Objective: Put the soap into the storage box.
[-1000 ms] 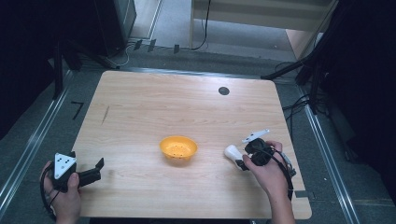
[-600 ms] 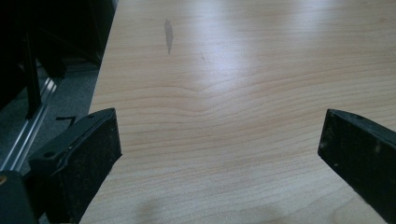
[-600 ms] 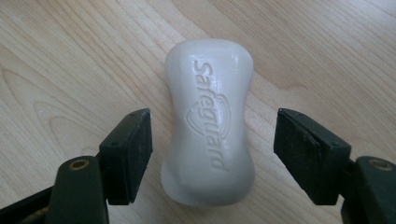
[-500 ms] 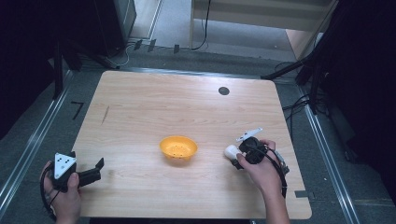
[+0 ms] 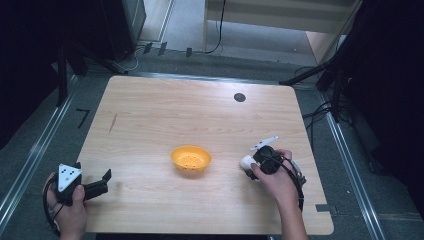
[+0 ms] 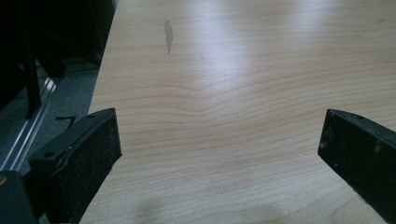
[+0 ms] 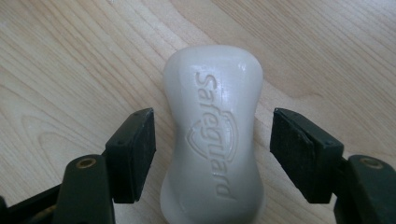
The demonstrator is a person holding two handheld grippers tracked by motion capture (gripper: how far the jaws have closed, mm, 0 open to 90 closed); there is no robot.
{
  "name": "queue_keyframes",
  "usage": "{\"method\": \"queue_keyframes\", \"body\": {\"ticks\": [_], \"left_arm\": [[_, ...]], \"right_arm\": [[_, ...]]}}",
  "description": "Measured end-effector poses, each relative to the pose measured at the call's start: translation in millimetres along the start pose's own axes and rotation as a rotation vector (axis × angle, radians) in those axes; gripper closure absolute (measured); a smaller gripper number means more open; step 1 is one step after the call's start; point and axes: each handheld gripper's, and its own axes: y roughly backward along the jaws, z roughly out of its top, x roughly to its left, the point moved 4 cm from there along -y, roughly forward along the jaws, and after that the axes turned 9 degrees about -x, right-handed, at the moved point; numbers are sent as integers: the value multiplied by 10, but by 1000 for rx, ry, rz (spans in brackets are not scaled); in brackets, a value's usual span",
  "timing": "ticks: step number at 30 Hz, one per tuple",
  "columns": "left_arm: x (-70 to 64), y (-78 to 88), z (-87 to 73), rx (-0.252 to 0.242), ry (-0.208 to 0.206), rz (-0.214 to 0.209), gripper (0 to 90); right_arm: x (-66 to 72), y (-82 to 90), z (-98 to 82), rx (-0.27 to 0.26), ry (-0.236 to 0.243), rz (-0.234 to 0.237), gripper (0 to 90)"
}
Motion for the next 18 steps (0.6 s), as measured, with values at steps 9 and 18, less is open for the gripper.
{"method": "queue_keyframes", "body": {"ticks": [9, 18], "left_arm": [[0, -1, 0, 1, -1, -1, 0], [0, 0, 0, 2, -2, -1, 0]], "right_arm": [[-11, -56, -23, 12, -18, 16, 361], [-24, -87, -32, 14, -29, 31, 391]]}}
